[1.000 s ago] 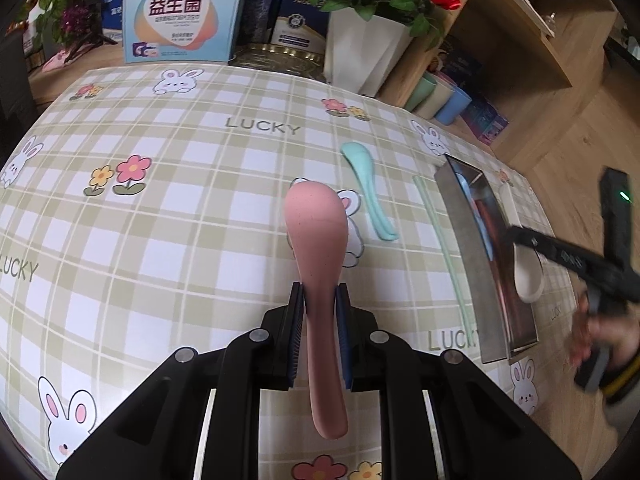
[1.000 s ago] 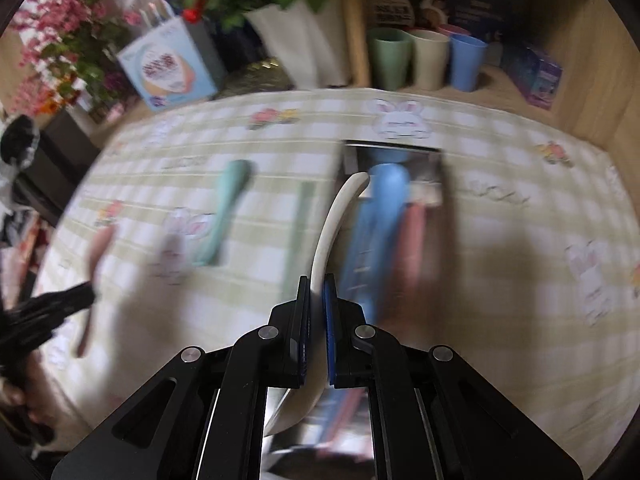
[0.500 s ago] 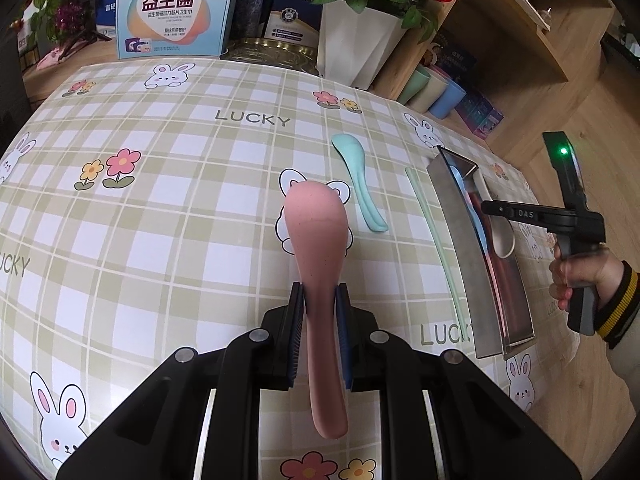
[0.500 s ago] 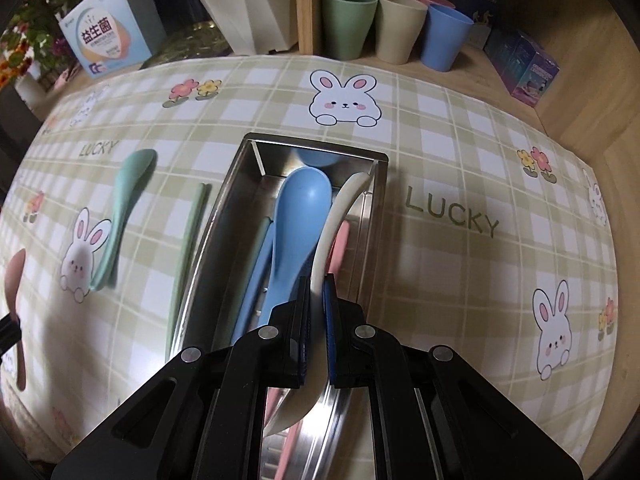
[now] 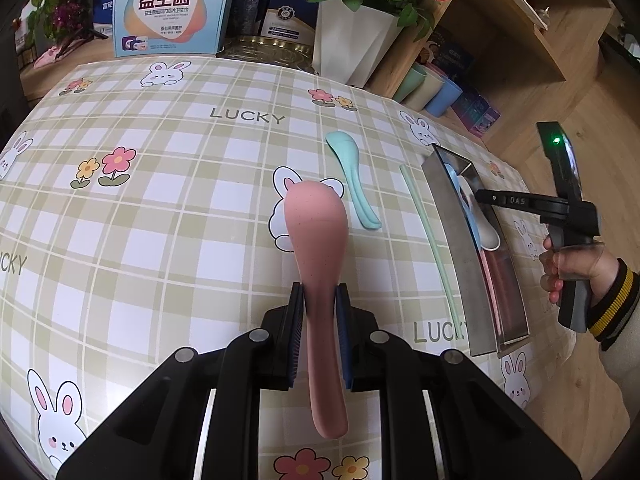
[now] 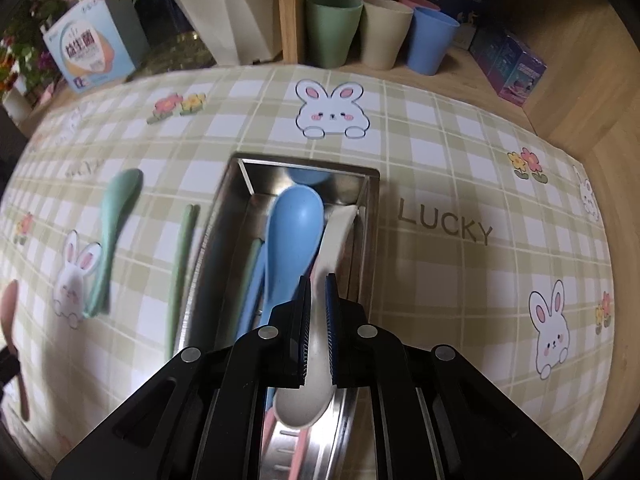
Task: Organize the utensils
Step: 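Carry the beige spoon to the steel tray with the right tool, then open the right tool to drop the beige spoon into the tray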
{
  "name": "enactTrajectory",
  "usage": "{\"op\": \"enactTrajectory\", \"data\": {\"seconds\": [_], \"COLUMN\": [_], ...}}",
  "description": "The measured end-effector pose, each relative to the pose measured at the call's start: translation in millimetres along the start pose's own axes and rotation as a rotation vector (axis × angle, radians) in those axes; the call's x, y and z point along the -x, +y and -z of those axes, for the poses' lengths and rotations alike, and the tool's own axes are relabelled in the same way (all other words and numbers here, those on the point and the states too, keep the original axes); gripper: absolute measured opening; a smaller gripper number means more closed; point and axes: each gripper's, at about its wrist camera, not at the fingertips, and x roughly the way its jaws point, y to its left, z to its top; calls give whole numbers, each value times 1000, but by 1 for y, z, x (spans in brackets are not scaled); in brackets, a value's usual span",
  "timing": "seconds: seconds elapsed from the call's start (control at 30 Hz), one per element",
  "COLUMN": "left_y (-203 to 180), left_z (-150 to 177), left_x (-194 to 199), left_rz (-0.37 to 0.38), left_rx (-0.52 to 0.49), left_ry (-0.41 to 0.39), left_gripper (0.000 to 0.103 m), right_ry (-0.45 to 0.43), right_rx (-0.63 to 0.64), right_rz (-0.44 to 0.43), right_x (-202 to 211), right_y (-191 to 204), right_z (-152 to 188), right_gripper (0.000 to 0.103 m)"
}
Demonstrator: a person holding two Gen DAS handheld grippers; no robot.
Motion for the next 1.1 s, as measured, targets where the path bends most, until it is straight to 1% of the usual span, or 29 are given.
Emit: {"op": "enactTrajectory", "data": {"seconds": [0.1,0.2,0.3,0.33,0.4,0.43,0.47,0.5,0.6,0.67,0.73,0.77,0.83,0.93,1.03,1.1], "left_y": [-5,-10,-19,-21,-26,-29,-32,-36,-46,-53,-65,-70,-85,-109,-129,-142], "left_z": [-1,-4,-8,-9,-11,-13,-15,-17,-21,-23,-27,-29,-33,-39,-47,-54], "left_x": [-1,-3,-5,-6,-7,-8,-8,-9,-13,-16,-22,-24,-29,-36,-48,-59], "left_rz": [5,17,30,33,36,36,37,36,36,36,38,40,49,68,84,93], "left_rx": [-8,-11,-16,-15,-17,-21,-25,-31,-47,-58,-77,-86,-112,-148,-161,-161], "left_ry": [5,12,21,23,26,27,28,29,38,46,56,60,65,65,83,100], "left_gripper": [15,15,15,15,15,15,15,15,15,15,15,15,15,15,15,15], "right_ry": [-33,-66,-76,-78,-91,-106,-131,-136,-140,-140,-145,-144,-138,-150,-168,-175], "right_rx": [-33,-77,-105,-107,-113,-118,-126,-128,-166,-207,-248,-266,-288,-318,-355,-375], "right_rz": [-44,-100,-107,-106,-101,-103,-109,-114,-129,-140,-144,-144,-146,-157,-157,-170], "right_x": [15,30,40,41,47,50,55,57,60,61,61,61,60,60,61,60], "right_y": [-2,-3,-1,0,2,2,2,1,-7,-15,-25,-31,-39,-55,-73,-82], "right_z": [7,21,39,43,53,57,63,66,76,82,87,89,92,94,97,98], "right_gripper": [8,8,9,11,30,54,57,57,57,59,59,61,71,71,87,87]}}
